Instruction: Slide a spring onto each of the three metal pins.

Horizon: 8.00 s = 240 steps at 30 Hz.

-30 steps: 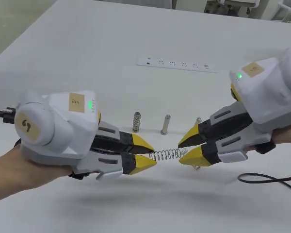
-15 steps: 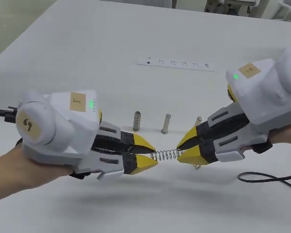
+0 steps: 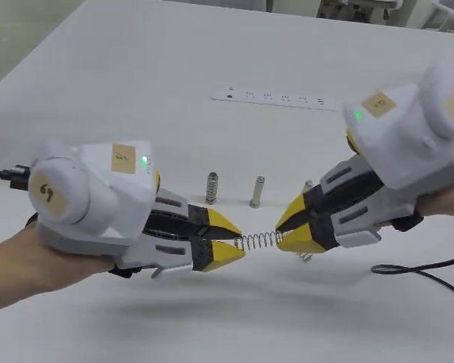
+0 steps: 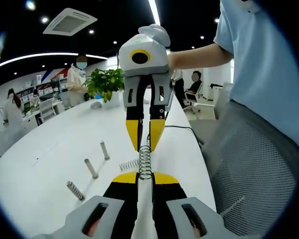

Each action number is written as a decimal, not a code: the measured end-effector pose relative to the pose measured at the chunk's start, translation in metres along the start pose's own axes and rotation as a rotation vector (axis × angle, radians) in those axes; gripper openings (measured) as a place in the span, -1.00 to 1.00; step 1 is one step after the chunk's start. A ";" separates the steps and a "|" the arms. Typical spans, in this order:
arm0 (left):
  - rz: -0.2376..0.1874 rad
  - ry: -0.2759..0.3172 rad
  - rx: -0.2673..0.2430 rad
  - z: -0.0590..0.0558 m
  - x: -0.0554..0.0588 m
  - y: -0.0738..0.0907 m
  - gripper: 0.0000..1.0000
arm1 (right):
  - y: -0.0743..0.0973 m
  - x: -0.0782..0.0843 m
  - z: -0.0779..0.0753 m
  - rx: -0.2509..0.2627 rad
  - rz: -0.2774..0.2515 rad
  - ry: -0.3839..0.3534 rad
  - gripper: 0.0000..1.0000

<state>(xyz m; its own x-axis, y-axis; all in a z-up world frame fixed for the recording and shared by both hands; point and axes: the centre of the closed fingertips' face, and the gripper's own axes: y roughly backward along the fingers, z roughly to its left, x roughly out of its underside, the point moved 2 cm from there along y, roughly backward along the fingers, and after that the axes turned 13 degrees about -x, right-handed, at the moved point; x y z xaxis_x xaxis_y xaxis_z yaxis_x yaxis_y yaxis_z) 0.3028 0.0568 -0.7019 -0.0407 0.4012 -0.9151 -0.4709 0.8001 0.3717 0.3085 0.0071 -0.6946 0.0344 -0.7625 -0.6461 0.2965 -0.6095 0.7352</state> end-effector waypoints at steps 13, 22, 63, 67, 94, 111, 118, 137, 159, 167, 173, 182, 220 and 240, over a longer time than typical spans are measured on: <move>0.012 0.000 0.000 0.001 0.003 -0.004 -0.97 | 0.008 -0.019 0.002 0.004 0.047 0.038 -0.85; 0.021 0.004 0.007 0.001 0.005 -0.007 -0.97 | 0.007 -0.034 0.002 -0.005 0.071 0.082 -0.85; 0.023 -0.042 0.011 0.001 0.007 -0.007 -0.98 | -0.001 -0.033 0.001 -0.030 0.098 0.098 -0.56; 0.024 -0.041 0.014 0.001 0.006 -0.007 -0.98 | -0.004 -0.033 0.000 -0.038 0.102 0.098 -0.59; 0.026 -0.032 0.028 0.000 0.004 -0.010 -0.98 | -0.020 -0.030 -0.006 -0.076 0.129 0.095 -0.78; 0.029 -0.032 0.028 0.000 0.005 -0.008 -0.98 | -0.022 -0.026 -0.004 -0.087 0.156 0.108 -0.83; 0.028 -0.031 0.027 0.000 0.005 -0.007 -0.98 | -0.022 -0.026 -0.006 -0.081 0.147 0.082 -0.84; 0.030 -0.016 0.014 0.001 0.010 -0.009 -0.93 | -0.023 -0.025 -0.005 -0.090 0.151 0.061 -0.85; 0.044 0.072 -0.086 0.013 0.021 -0.003 -0.07 | -0.018 -0.022 -0.004 -0.082 0.157 0.050 -0.84; 0.043 0.115 -0.138 0.016 0.024 0.002 0.35 | -0.018 -0.020 -0.004 -0.087 0.165 0.047 -0.84; 0.056 0.158 -0.178 0.020 0.029 0.008 0.62 | -0.016 -0.020 -0.006 -0.085 0.168 0.049 -0.84; 0.060 0.208 -0.244 0.027 0.036 0.019 0.84 | -0.010 -0.017 -0.012 -0.081 0.186 0.050 -0.84; 0.074 0.346 -0.402 0.047 0.069 0.049 0.87 | 0.029 -0.017 -0.084 -0.010 0.305 0.070 -0.84; 0.088 0.337 -0.373 0.040 0.072 0.044 0.85 | 0.022 0.002 -0.126 -0.011 0.427 0.073 -0.84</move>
<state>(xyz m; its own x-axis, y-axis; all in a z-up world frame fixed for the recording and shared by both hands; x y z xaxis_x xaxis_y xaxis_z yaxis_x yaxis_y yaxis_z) 0.3142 0.1386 -0.7448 -0.3475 0.2443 -0.9053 -0.7332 0.5310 0.4247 0.4352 0.0190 -0.7054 0.2237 -0.9280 -0.2978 0.2511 -0.2404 0.9376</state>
